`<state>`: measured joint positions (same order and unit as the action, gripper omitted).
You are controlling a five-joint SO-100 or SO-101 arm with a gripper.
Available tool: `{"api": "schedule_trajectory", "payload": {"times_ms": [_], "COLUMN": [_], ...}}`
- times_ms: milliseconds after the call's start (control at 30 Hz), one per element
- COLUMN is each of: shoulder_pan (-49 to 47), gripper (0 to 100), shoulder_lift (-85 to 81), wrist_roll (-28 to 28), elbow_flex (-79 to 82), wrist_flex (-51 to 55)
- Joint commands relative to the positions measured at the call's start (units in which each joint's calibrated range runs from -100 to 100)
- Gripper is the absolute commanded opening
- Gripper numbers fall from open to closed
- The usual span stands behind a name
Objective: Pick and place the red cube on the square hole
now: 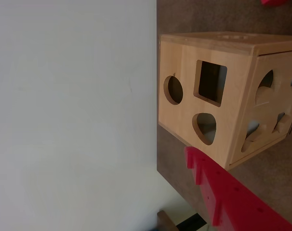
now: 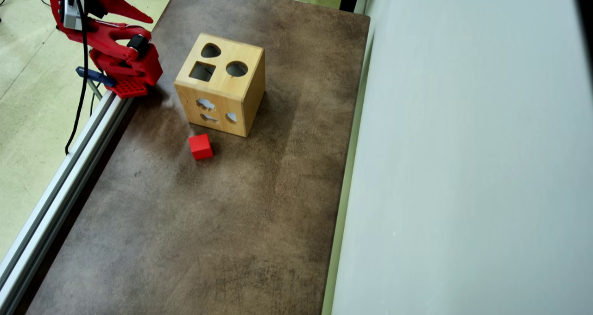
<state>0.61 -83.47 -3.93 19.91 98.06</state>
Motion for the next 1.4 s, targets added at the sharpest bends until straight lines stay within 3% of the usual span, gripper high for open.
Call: {"api": "schedule_trajectory", "payload": {"times_ms": [0, 900, 1133, 1367], "shoulder_pan": [-0.02, 0.58, 1.62, 12.24], "gripper": [10, 10, 10, 10], "shoulder_lift": [-12.02, -10.67, 2.33, 17.44], "wrist_roll": [0.15, -0.20, -0.39, -0.44], "elbow_flex": [0.22, 0.30, -1.22, -17.76], "wrist_flex": [-0.15, -0.23, -0.40, -0.40]}}
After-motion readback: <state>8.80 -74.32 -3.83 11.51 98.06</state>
